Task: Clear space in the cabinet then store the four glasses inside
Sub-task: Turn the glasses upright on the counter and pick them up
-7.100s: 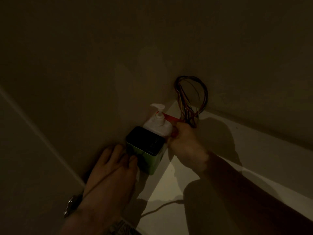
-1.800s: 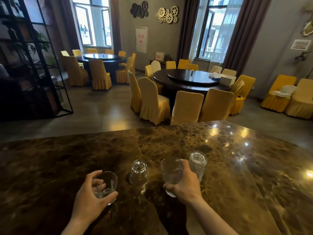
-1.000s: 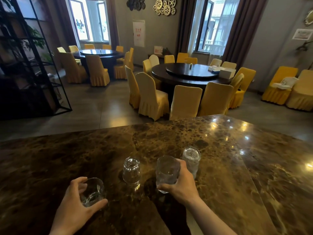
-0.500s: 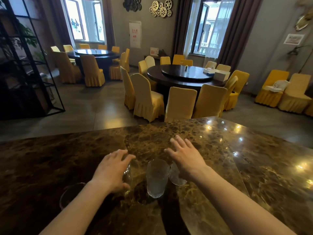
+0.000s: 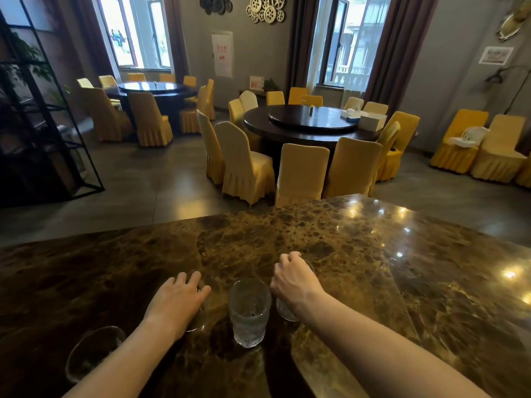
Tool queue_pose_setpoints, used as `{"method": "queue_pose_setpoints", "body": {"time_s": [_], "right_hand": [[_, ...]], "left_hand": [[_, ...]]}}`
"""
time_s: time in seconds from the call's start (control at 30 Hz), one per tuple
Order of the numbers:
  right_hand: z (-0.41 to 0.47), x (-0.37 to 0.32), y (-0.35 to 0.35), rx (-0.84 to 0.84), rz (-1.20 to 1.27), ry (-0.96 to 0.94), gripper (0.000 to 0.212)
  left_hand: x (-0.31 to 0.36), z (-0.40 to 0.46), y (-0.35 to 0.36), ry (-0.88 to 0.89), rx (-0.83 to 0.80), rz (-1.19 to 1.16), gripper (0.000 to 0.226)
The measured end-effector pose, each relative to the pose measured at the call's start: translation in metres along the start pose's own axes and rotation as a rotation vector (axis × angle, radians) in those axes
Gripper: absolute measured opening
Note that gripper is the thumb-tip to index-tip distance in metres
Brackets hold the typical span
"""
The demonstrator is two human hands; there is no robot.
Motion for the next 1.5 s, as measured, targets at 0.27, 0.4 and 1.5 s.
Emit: {"method": "queue_pose_setpoints", "body": {"time_s": [0.27,0.4,1.5], "right_hand": [[-0.028,0.059,0.026,0.241,0.501,0.352,0.046],[-0.049,0.063,0.071,0.261,1.190,0.672,0.074],[-0.038,-0.012,0.109,0.307,1.905,0.752,0.088]], "left_hand": [[-0.035,-0.027,-0.008,-0.298,0.376,-0.690,0.076],[-0.048,-0.042,0.007,-0.532,0.513,-1.276,0.080],[0.007,-0.046,0.068,-0.635,0.522,-1.477,0.095]]}}
Point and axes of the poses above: each hand's wrist, its own z-axis towards the middle knuckle, its own y-axis out of the palm, x = y × z, the point moved 6 cm from there along z, towards the middle knuckle, and after that the axes turned 6 degrees about -z, right-handed, at the moved point
